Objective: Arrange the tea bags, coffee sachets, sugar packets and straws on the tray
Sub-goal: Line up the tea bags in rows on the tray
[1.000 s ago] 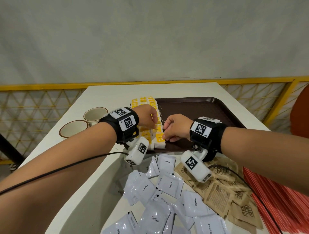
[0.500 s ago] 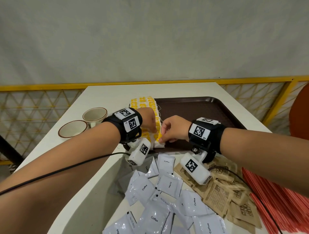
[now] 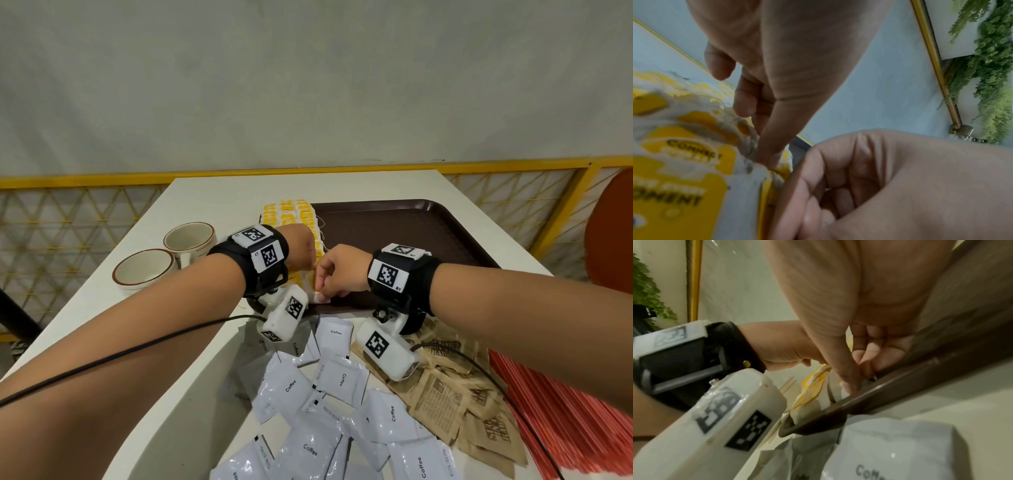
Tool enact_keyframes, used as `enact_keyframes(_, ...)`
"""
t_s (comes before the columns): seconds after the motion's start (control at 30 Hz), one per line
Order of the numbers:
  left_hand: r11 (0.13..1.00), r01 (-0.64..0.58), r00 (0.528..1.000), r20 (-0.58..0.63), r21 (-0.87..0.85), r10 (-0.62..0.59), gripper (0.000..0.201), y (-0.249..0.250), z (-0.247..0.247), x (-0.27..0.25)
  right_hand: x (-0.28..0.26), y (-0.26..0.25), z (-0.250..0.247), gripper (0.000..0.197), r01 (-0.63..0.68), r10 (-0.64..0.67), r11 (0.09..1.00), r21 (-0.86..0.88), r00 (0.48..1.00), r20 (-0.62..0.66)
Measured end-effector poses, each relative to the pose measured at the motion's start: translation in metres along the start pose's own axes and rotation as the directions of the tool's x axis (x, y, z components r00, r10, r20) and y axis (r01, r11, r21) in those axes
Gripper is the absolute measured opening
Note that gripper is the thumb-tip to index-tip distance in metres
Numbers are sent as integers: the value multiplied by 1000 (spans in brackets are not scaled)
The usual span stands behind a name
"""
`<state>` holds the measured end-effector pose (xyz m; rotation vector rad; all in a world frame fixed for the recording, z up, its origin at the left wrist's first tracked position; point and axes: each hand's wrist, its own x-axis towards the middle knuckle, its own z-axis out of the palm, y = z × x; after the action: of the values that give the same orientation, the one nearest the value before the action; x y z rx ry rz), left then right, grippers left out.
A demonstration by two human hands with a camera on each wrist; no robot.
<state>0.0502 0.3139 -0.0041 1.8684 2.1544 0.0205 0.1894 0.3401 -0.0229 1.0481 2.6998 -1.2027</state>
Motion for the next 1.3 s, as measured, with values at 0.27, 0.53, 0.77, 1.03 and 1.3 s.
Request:
enact_keyframes(0.27, 844, 76, 903, -323, -530, -284, 25, -63, -17, -38, 7, 8, -19, 20, -36, 170, 888, 458, 952, -255)
enact_keyframes(0.53, 816, 187, 923, -188, -548, -337, 32, -70, 11, -48, 31, 4, 2, 41, -153, 208, 953, 263, 958, -198)
enact_keyframes(0.77, 837, 190, 929, -181, -514, -322, 33, -66, 8, -44, 38, 1, -1, 38, -165, 198, 973, 160, 956, -217)
enact_keyframes(1.03, 874, -54, 976, -210, -483, -55, 26, -53, -7, -96, -48, -34, -15, 49, 103, -96, 989, 105, 993, -75)
enact_keyframes(1.3, 745, -621, 713, 220, -245, 666, 48, -9, 37, -229, -170, -21, 52, 42, 538, -383, 768, -347, 820, 425)
